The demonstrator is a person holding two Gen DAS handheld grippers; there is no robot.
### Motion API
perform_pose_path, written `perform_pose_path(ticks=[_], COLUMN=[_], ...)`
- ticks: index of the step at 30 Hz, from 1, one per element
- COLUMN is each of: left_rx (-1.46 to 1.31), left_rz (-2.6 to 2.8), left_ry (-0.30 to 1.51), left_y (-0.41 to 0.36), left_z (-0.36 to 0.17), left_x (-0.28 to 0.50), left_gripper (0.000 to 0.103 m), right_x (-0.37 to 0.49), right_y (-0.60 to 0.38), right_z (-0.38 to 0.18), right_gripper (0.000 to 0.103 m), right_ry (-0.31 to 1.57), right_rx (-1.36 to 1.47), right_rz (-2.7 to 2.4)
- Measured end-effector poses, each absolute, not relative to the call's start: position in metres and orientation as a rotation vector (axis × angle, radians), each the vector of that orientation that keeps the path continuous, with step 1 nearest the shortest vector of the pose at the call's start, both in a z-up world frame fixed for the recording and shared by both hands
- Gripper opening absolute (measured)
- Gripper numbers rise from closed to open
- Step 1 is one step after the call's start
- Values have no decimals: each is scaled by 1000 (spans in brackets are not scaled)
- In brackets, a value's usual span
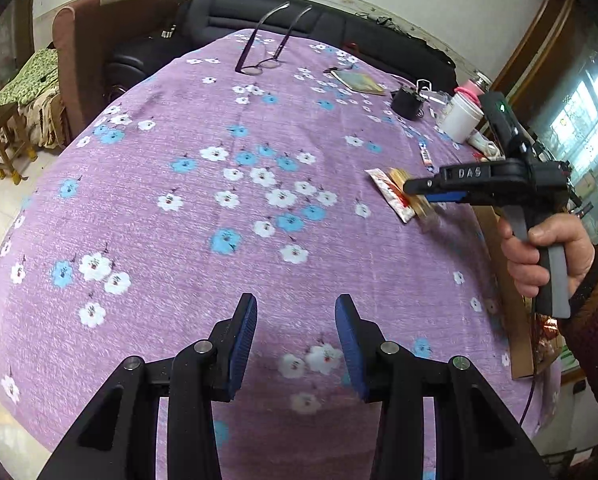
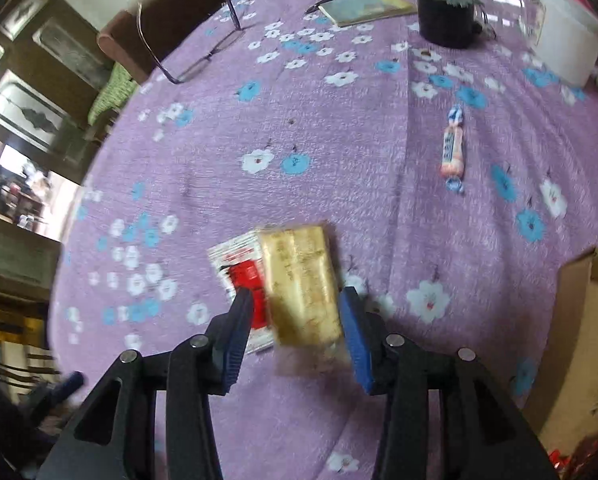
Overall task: Organize snacks
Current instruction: 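Grasp the yellow cake bar with the right tool while the left tool grasps the white-and-red packet, then carry the cake bar and white-and-red packet over the cardboard box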
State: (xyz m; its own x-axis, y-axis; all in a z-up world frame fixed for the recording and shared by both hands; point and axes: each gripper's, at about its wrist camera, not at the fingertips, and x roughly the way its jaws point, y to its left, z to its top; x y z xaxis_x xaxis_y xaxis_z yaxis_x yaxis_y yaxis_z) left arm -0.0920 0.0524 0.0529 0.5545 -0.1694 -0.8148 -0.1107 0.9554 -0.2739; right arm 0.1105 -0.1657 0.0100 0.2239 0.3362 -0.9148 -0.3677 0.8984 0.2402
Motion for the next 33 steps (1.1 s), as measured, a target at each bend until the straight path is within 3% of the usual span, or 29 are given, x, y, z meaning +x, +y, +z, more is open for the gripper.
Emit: perform_pose_path(ticks=[3, 13, 15, 17, 25, 27, 28, 29, 33], left_rx=[-308, -347, -347, -342, -240, -194, -157, -132, -46], left_rz=[-42, -120, -137, -135, -128, -102, -85, -65, -35], left_ry=[990, 1012, 1037, 1051, 1127, 1129, 1144, 1138, 1081], left_y=[54, 43, 36, 26, -23, -32, -38, -40, -50], left_z=[52, 55, 52, 49, 30, 25, 20, 18, 16], left_x=[-85, -48, -40, -33, 2, 9, 13, 13, 9], left_gripper=[43, 43, 49, 66, 66, 57, 40, 34, 31], right_x=[107, 20, 4, -8, -28, -29, -32, -33, -39], right_y=[-158, -136, -143, -159, -218, -230, -236, -235, -257], right_z=[7, 1, 4, 8, 30, 34, 37, 38, 47], right_gripper=[33, 32, 32, 32, 32, 32, 32, 32, 32], right_ry=[1256, 1339, 1338, 1317, 1234, 1221, 1213, 1207, 1180], right_rx=[-63, -29, 13, 50, 118, 130, 134, 132, 147], right_rz=[470, 588, 585, 546, 433, 417, 412, 408, 401])
